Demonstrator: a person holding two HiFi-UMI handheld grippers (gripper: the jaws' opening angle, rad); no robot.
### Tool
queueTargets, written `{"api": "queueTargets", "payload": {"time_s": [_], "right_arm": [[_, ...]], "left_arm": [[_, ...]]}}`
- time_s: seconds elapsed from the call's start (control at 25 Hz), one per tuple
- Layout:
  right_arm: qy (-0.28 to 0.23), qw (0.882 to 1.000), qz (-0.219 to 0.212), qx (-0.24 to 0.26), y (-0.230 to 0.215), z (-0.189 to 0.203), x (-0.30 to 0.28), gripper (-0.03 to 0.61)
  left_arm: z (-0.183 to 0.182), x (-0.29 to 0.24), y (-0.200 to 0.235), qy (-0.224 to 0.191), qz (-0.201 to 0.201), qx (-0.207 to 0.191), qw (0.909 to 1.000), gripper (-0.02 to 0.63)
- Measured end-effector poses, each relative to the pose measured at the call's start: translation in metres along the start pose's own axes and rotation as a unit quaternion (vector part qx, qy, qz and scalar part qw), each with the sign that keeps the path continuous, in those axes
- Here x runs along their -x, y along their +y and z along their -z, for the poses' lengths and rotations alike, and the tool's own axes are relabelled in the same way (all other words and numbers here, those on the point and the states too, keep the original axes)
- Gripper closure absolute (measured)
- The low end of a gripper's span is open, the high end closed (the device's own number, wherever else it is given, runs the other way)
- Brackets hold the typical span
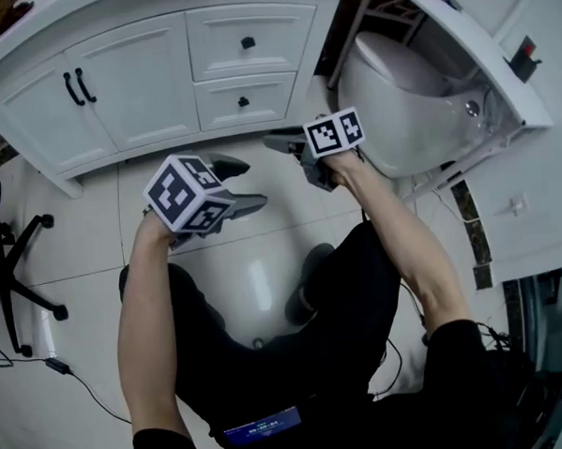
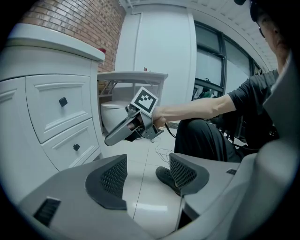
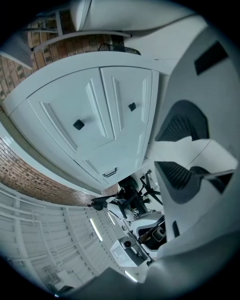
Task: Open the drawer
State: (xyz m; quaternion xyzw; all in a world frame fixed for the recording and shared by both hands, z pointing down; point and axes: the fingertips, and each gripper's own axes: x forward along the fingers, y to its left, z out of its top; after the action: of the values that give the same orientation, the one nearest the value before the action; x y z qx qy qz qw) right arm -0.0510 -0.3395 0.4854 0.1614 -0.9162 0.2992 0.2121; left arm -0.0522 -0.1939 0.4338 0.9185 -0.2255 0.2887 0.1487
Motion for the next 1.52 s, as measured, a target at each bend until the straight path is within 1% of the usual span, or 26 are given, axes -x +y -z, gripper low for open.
{"api": "queueTargets", "payload": {"time_s": [0.32, 0.6, 0.8, 1.04, 1.16, 1.32, 1.52], "right_arm": [[0.005, 0.999, 0.024, -0.021, -0.041, -0.007, -0.027, 0.416], [0.025, 0.999, 0.035, -0.033, -0.074, -0.006, -0.057, 0.386], [0.028, 0.998, 0.045, -0.045, -0.094, -0.01, -0.079, 0.376], [0.007, 0.995, 0.067, -0.077, -0.12, -0.021, -0.097, 0.373], [-0.01, 0.992, 0.076, -0.101, -0.136, -0.026, -0.104, 0.373], [-0.031, 0.987, 0.075, -0.141, -0.155, -0.032, -0.116, 0.356], [-0.034, 0.983, 0.079, -0.16, -0.17, -0.033, -0.135, 0.351]], "left_arm": [[0.005, -0.004, 0.034, 0.003, -0.01, 0.007, 0.9999, 0.327], [0.011, -0.007, 0.068, 0.005, -0.015, 0.017, 0.9997, 0.327], [0.013, -0.01, 0.084, 0.002, -0.014, 0.019, 0.9997, 0.327], [0.016, -0.015, 0.097, 0.006, -0.011, 0.027, 0.9996, 0.327], [0.018, -0.018, 0.104, 0.005, -0.014, 0.026, 0.9996, 0.327], [0.019, -0.021, 0.109, 0.009, -0.011, 0.03, 0.9995, 0.327], [0.021, -0.024, 0.115, 0.017, -0.009, 0.029, 0.9994, 0.327]]}}
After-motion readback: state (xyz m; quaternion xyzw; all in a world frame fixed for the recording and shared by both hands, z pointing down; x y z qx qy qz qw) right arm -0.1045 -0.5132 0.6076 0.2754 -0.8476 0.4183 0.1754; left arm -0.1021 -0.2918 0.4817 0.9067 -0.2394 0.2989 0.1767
